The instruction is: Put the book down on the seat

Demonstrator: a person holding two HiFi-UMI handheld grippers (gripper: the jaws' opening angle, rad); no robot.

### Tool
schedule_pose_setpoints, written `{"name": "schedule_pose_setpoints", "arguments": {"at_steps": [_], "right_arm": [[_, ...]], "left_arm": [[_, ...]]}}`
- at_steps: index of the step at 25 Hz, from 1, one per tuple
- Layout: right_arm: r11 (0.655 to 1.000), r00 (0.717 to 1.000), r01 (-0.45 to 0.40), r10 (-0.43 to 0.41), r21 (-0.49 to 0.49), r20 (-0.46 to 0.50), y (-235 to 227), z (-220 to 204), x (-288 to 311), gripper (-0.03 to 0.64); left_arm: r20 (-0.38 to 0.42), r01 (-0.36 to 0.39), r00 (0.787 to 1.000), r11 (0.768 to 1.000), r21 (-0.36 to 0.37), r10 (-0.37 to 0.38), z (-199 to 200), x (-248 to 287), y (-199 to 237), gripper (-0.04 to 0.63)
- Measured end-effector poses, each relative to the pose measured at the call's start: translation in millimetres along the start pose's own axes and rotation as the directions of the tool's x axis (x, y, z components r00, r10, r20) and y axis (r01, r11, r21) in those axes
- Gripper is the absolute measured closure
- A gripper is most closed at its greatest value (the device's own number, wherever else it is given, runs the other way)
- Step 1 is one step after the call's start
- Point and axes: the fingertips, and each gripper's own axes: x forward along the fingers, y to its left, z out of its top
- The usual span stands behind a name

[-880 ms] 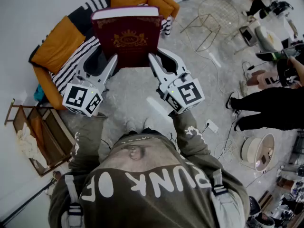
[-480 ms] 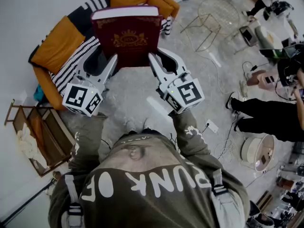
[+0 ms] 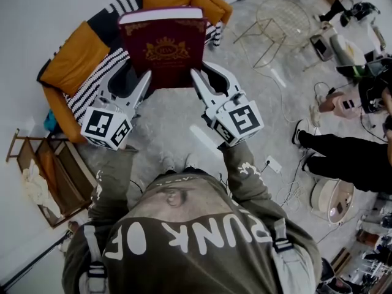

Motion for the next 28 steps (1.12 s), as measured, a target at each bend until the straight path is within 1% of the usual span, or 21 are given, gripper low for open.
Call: {"name": "schedule_pose_setpoints", "arguments": {"at_steps": [2, 7, 12, 17, 22, 28], "right_arm": [[1.000, 1.000, -0.003, 0.003, 0.000, -0.003, -4.6, -0.6, 0.0, 0.528], [1.000, 1.000, -0.006, 0.006, 0.014, -0.001, -32.6, 1.5, -6.7, 0.526], [0.999, 0.999, -0.036, 0.036, 0.006, -0.011, -52.0, -0.2, -18.1, 0.526], [0.999, 1.000, -0.028, 0.028, 0.017, -0.011, -74.1, -1.4, -19.4, 0.525], [0.999, 1.000, -0.017, 0.017, 0.031, -0.013, -97.8, -9.3, -6.6, 0.523], [0.999, 1.000, -0.001, 0.002, 0.034, -0.031, -136.4, -26.5, 31.7, 0.523]], "left_arm": [[-0.002, -0.002, 1.000, 1.000, 0.000, 0.002, -0.4, 4.4, -0.6, 0.379], [-0.011, -0.011, 1.000, 1.000, 0.007, 0.011, 2.2, 30.3, -11.6, 0.379], [-0.017, -0.023, 1.000, 1.000, 0.020, 0.023, 2.7, 47.7, -26.0, 0.379], [-0.032, -0.019, 0.999, 1.000, 0.009, 0.019, -1.7, 68.5, -30.9, 0.379], [-0.046, -0.010, 0.999, 1.000, 0.005, 0.010, -9.9, 92.4, -21.1, 0.381], [-0.050, 0.001, 0.999, 1.000, -0.011, -0.001, -27.1, 136.9, 14.1, 0.382]]}}
